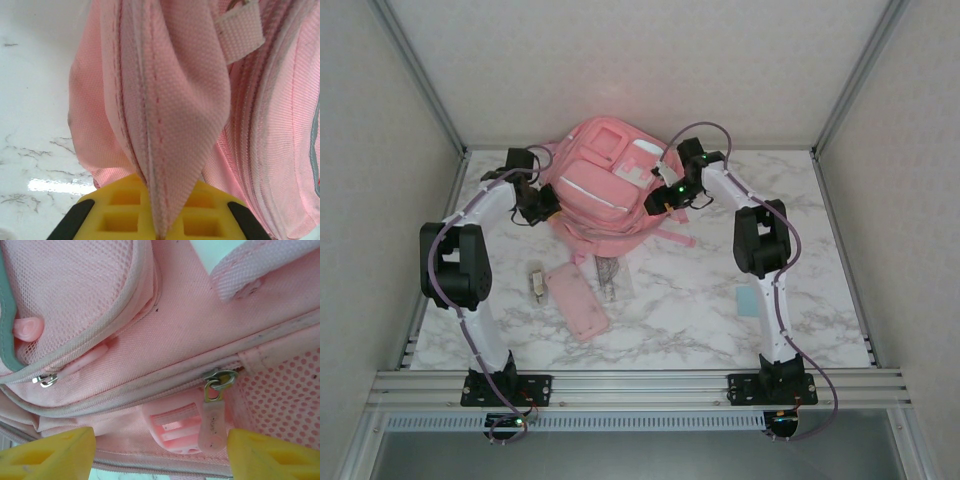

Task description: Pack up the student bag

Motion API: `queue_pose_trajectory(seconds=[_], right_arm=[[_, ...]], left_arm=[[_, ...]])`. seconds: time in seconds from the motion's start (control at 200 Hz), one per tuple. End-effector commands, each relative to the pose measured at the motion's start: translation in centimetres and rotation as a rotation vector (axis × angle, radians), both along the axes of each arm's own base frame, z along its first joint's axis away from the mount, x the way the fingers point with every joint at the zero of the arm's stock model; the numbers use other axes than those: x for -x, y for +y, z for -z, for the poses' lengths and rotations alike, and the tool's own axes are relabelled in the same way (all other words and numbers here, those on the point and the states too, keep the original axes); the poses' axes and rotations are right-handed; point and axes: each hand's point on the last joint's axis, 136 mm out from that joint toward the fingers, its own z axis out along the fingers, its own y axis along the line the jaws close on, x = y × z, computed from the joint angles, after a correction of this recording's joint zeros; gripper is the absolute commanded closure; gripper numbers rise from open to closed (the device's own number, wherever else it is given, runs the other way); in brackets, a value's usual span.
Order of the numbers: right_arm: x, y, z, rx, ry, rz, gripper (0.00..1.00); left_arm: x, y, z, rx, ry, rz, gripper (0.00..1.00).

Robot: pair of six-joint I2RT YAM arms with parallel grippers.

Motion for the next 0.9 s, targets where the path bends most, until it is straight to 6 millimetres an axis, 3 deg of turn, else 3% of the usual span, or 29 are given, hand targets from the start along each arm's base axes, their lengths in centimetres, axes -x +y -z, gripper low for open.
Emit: queue_pose_trajectory(seconds=[0.0,0.09,0.285,0.521,0.731,0.896], right_arm=[[-0.4,0.1,-0.3,0.023,-0.021,0.014,0.34],[-1.3,-0.2,0.5,0.047,-0.027,0.033,0.38],[-2.9,0.2,1.1,0.053,-0.033,0.063,0.56],[-2.2,0.2,2.3,0.071,0.001,0.058,0.58],[-1.8,-0.9,3.0,0.124,-0.005,0.082,0.83],[-2.0,-1.1,0.9,0.109,-0.024,0.099,1.00]], left_arm=[[-4.9,-1.8,-5.2,0.074,-0.254,0.034,0.98],[-4.8,-1.8,-5.4,0.075,-0.255,0.035,0.98],[-4.7,-1.8,-5.5,0.075,-0.255,0.034,0.98],[-4.6,-1.7,-5.9,0.074,-0.265,0.033,0.98],[-4.6,-1.8,-5.9,0.076,-0.267,0.033,0.98],[-4.4,-1.9,-5.7,0.087,-0.265,0.031,0.98]])
